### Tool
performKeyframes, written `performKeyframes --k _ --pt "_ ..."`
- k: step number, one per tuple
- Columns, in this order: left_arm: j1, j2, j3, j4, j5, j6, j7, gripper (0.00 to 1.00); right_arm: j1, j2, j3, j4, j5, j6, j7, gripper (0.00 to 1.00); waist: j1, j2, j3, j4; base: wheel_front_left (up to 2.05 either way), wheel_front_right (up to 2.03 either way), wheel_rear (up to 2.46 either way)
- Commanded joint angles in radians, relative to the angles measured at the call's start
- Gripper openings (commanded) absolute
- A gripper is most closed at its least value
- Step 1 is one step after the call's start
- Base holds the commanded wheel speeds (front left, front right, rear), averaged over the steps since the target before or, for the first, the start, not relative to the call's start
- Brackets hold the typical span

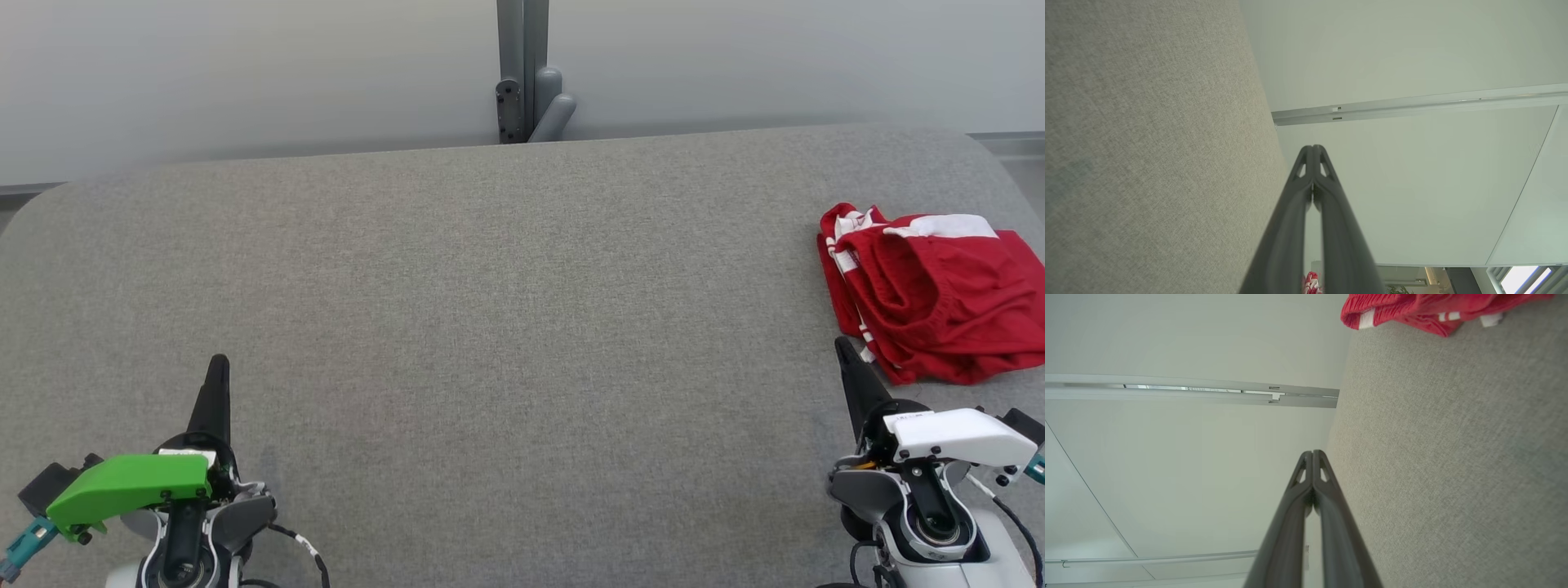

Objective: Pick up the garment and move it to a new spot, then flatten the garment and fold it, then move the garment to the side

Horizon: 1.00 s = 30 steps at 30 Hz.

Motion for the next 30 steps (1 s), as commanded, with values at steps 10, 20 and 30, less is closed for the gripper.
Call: performKeyframes --k 10,20,30 --pt "-0.022 0.006 0.014 -0.021 -0.083 0.003 0.023 0.0 -0.018 -0.008 -0.016 -0.013 0.095 0.0 0.026 0.0 0.0 0.0 0.003 0.0 0.0 0.0 0.0" --pt "-0.023 0.006 0.019 -0.028 -0.118 0.005 0.034 0.0 -0.016 -0.01 -0.02 -0.016 0.137 0.0 0.036 0.0 0.0 0.0 0.005 0.0 0.0 0.0 0.0" --pt "-0.023 0.006 0.018 -0.028 -0.118 0.005 0.034 0.0 -0.016 -0.011 -0.018 -0.016 0.139 0.0 0.034 0.0 0.0 0.0 0.005 0.0 0.0 0.0 0.0"
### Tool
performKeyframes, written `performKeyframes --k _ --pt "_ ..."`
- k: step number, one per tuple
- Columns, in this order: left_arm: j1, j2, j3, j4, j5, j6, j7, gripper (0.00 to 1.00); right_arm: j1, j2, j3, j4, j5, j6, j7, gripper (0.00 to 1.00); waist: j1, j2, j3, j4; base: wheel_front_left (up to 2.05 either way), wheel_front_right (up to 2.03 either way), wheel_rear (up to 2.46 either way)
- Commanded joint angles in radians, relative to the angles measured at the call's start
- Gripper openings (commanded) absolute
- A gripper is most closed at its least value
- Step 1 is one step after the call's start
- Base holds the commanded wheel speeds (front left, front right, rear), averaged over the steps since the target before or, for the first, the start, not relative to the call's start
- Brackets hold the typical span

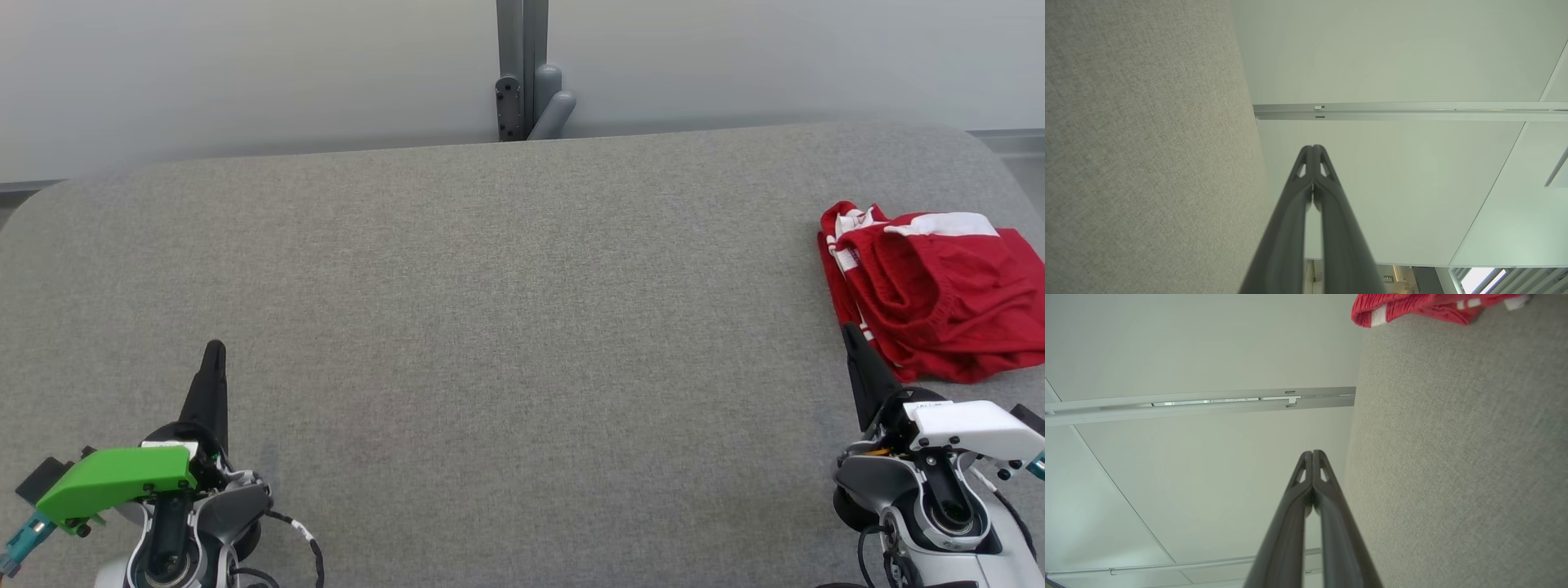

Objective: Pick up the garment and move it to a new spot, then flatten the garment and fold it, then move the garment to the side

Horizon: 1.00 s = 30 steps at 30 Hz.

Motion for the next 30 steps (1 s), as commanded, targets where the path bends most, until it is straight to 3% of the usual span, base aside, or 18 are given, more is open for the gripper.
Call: performKeyframes --k 1,30 --pt "-0.01 0.006 0.005 -0.003 0.0 0.002 0.001 0.0 0.001 -0.008 0.001 -0.004 0.008 0.0 0.003 0.0 0.0 0.0 0.0 0.0 0.0 0.0 0.0" --pt "-0.01 0.006 0.005 -0.003 0.0 0.002 0.001 0.0 0.002 -0.011 0.006 -0.004 0.012 0.0 -0.003 0.0 0.0 0.0 0.0 0.0 0.0 0.0 0.0"
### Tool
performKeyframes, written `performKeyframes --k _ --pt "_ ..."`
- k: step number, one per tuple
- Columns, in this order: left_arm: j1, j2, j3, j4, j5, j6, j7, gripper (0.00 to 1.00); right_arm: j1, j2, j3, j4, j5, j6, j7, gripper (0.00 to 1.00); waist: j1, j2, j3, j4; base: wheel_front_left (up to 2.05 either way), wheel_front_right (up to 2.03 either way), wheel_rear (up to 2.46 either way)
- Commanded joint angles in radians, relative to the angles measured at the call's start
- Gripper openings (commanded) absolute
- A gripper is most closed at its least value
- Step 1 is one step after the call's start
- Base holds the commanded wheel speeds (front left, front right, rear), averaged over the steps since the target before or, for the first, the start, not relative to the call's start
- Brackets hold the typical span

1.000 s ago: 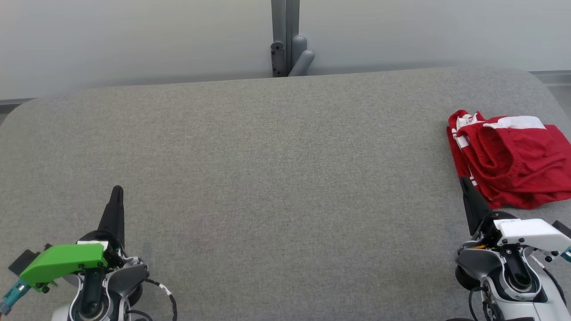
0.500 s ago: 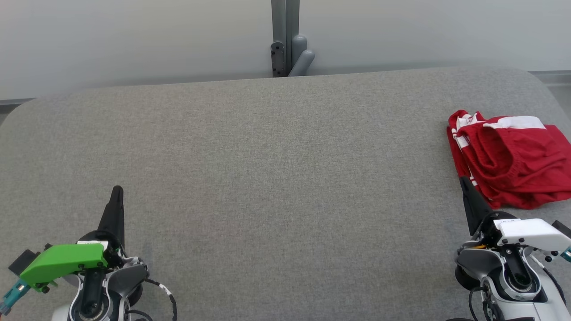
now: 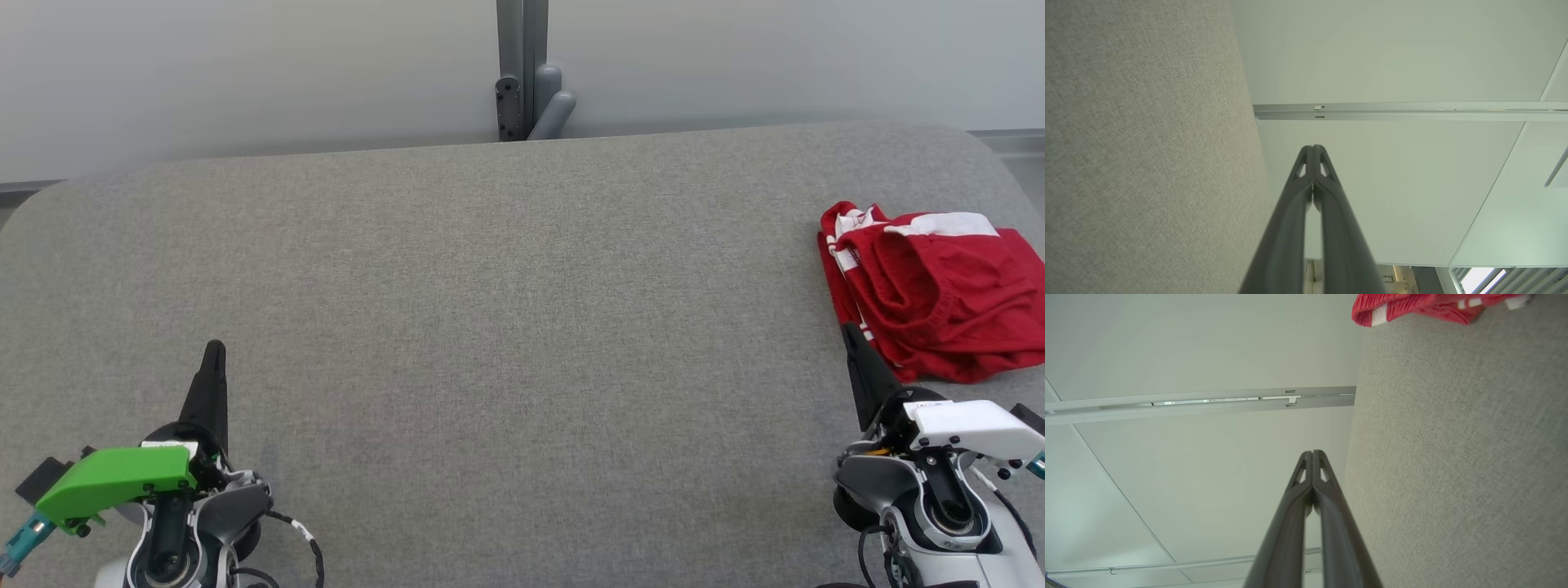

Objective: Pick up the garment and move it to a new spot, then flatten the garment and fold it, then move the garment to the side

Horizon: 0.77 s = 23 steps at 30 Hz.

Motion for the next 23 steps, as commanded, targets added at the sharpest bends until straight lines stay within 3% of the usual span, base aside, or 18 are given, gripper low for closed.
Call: performKeyframes --k 1,23 --pt "-0.01 0.006 0.005 -0.003 0.0 0.002 0.001 0.0 0.002 -0.006 0.0 -0.004 0.007 0.0 -0.002 0.0 0.0 0.0 0.0 0.0 0.0 0.0 0.0" --pt "-0.01 0.006 0.005 -0.003 0.0 0.002 0.001 0.0 0.003 -0.01 0.006 -0.004 0.013 0.0 -0.006 0.0 0.0 0.0 0.0 0.0 0.0 0.0 0.0"
